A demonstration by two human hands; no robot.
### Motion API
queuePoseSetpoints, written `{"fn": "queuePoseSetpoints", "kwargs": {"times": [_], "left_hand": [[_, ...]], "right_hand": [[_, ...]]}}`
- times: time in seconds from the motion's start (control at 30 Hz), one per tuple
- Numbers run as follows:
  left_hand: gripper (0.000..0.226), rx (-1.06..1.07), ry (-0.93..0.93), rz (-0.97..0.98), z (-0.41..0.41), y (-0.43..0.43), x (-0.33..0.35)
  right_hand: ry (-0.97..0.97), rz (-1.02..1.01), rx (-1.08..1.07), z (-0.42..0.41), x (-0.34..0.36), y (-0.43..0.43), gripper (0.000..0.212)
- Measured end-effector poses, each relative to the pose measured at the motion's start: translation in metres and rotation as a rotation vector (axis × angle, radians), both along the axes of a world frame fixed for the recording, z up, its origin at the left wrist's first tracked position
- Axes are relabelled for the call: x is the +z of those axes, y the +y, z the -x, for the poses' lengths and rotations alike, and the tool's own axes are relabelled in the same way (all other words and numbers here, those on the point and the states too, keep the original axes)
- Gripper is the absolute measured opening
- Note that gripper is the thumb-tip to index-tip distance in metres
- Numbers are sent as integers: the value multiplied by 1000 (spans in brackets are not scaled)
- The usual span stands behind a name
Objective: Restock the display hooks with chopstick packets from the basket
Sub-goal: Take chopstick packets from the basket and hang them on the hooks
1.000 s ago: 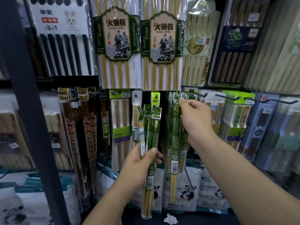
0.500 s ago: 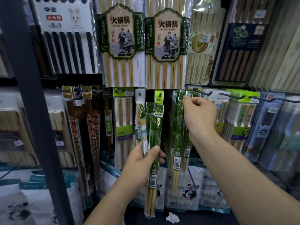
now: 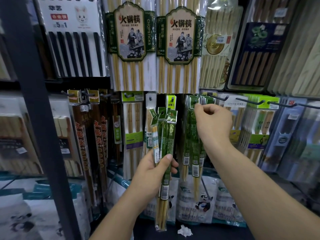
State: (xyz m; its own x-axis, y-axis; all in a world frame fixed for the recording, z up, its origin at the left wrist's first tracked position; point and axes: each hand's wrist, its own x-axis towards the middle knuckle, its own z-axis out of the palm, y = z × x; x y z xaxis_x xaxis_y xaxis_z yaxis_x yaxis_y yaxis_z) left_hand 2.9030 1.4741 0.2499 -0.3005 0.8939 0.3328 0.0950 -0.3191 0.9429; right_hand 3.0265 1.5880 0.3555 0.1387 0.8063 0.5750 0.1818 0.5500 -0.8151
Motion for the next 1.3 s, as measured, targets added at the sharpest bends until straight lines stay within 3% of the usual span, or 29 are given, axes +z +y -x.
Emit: {"fn": "queuePoseSetpoints", "kwargs": {"times": [0.17,0.33,0.5,0.6,0.7,1.3], "left_hand": [[18,-40,-41,-17,1,-2,1],[11,-124,-116,-45,-2,-3,3],[23,-158,-158,-61,-7,-3,3],[30,-113,-194,-44,-7,-2,3],[20,-30,-197,-28,-1,1,1],[12,-66,-143,-65,2,0,0]], "right_hand": [[48,-48,-1,-6,-3,-17,18],[-1,3,276,-3,-14,-38,18],[13,145,411,-1,-16,-43,25],[63,167,366,-5,-10,-40,26],[130,155,296,-11,2,-29,27],[-36,48,110,-8,4,-5,53]]}}
